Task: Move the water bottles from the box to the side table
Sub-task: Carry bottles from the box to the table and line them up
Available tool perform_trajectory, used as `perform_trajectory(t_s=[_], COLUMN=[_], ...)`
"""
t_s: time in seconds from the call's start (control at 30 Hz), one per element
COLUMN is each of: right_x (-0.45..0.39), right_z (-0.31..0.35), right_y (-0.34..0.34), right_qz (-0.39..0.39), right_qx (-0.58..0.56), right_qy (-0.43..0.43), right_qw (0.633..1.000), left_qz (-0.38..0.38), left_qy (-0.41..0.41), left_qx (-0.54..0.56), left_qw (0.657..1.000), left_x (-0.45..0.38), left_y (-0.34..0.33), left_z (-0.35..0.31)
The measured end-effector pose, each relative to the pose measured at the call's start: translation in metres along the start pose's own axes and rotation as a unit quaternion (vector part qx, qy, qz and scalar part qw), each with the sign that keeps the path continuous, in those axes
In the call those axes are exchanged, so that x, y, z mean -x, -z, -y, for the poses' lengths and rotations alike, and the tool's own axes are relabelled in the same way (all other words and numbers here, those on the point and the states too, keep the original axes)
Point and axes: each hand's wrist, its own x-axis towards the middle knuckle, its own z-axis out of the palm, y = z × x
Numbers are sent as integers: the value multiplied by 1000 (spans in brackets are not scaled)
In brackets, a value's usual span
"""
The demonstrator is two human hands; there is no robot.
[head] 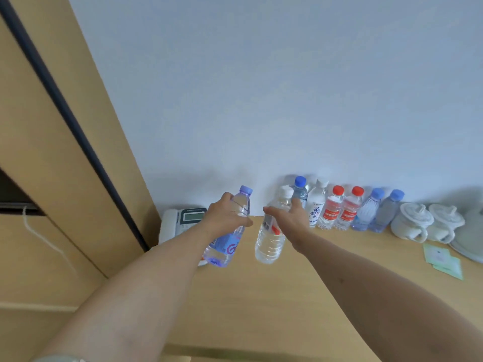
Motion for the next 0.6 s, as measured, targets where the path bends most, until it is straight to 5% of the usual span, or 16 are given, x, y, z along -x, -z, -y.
perform_trajectory(t_s=[0.27,0.6], right_x=[-46,-104], right_z=[6,2], right_y=[-13,-24], right_qz=[-45,-53], right_qx=[191,197], right_qy=[3,-14], right_qw=[981,979], left_qz=[82,70], left_qy=[-21,-53], left_qx=[-38,-68], left_qw=[996,994], left_x=[-62,-107], left_y=[-15,-27], left_z=[13,16])
